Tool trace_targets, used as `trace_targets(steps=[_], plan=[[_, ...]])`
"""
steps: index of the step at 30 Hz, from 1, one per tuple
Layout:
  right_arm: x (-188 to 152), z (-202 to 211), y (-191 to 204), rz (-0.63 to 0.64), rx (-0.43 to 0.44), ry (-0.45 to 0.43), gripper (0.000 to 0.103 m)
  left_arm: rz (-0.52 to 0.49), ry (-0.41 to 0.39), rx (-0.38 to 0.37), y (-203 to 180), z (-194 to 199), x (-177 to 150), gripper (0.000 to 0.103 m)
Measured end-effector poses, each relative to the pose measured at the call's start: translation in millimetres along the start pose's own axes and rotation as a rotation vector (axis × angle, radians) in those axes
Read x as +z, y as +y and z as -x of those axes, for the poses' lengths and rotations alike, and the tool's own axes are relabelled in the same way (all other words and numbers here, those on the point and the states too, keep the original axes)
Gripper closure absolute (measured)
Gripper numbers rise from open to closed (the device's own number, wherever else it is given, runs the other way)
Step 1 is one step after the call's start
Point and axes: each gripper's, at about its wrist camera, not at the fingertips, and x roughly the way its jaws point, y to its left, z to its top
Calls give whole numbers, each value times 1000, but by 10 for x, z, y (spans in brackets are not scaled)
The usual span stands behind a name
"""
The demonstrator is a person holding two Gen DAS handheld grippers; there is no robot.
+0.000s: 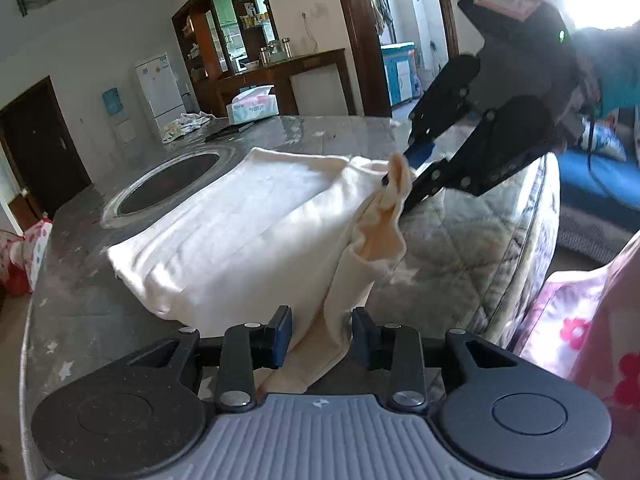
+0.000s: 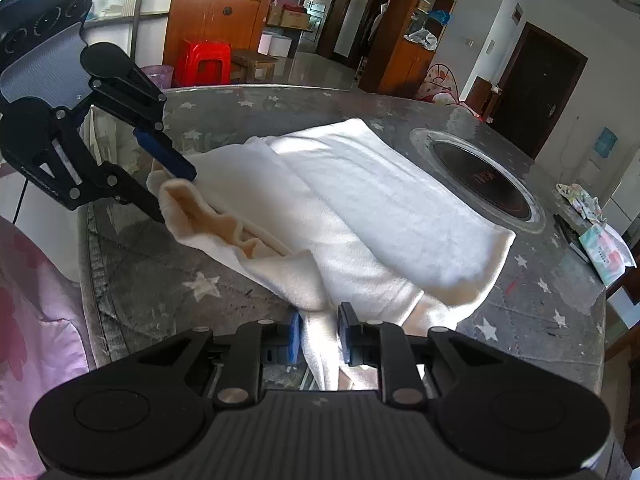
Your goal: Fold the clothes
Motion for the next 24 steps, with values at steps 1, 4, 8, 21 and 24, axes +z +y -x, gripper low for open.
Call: trace_targets(steps=[1, 4, 8, 21, 24], plan=[[-6, 0, 9, 2, -4, 1, 82, -14, 0, 4, -8, 5, -7, 67], [-29, -7, 28, 6, -11, 3, 81, -49, 2, 19, -25, 1, -30, 66], [-60, -31, 70, 14, -14, 11, 81, -41, 0, 3, -6, -23, -40, 75], [38, 231, 105, 5, 14, -29, 93, 151, -82, -37, 234, 280, 43, 98], [93, 435, 170, 5, 58, -32, 94, 180, -94, -54, 245, 490, 50, 99]])
